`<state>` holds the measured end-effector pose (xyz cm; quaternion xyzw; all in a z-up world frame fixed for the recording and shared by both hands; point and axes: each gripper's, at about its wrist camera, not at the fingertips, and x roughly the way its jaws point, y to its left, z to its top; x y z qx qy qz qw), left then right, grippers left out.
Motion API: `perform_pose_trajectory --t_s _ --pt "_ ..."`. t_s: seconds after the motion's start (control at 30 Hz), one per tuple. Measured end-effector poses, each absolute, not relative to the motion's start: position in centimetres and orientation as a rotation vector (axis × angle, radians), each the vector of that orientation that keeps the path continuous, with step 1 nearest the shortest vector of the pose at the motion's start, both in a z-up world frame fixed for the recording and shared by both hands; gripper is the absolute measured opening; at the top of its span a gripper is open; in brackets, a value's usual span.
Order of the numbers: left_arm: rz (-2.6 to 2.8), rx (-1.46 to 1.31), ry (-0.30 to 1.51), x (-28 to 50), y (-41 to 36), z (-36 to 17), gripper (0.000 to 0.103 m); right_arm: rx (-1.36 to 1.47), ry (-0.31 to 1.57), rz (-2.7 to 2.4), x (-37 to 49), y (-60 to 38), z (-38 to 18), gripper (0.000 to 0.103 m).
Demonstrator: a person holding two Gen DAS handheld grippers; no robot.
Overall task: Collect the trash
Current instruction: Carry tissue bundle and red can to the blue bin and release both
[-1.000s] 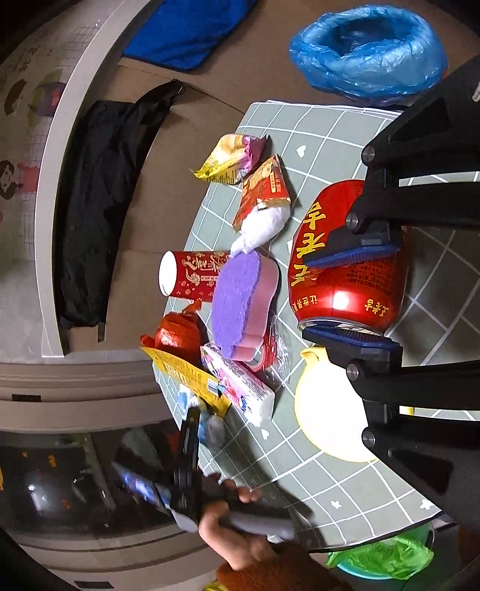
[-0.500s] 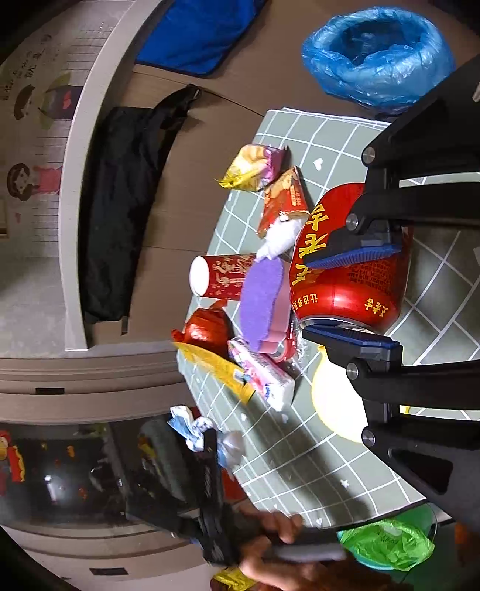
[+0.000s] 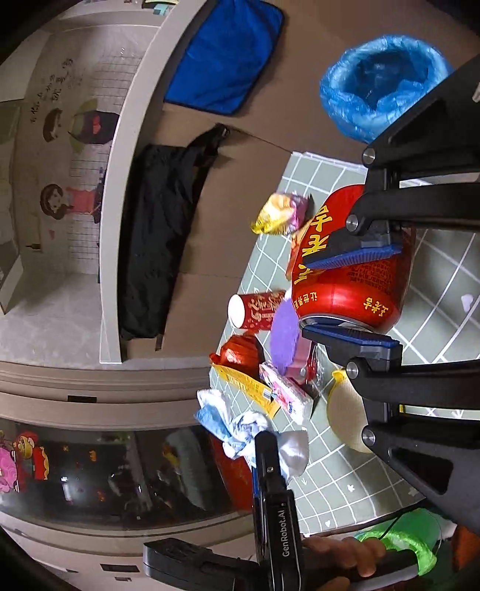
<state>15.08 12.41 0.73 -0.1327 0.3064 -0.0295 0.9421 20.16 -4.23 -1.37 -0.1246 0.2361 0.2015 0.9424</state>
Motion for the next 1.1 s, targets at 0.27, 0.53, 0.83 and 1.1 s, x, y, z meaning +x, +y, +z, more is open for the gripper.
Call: perform_pose_trajectory --t_s 0.27,0.53,0.83,1.1 --pt "-0.159 -0.178 0.569 18.0 5.5 2.9 0.036 -0.251 0.429 0.314 20.4 -8.7 0.3 0.027" --pt "-0.352 -0.135 0.573 25.3 -5.0 3.8 0.036 -0.191 0.342 0.135 21.4 -18.5 4.4 0.027" --pt "-0.479 -0.097 0.658 31.4 -14.3 0.4 0.036 -0.048 0.355 -0.018 23.5 -29.4 4.1 0.027" --pt "-0.508 -0.090 0.725 34.4 -17.8 -2.2 0.036 0.052 0.411 -0.020 26.2 -33.4 1.4 0.027"
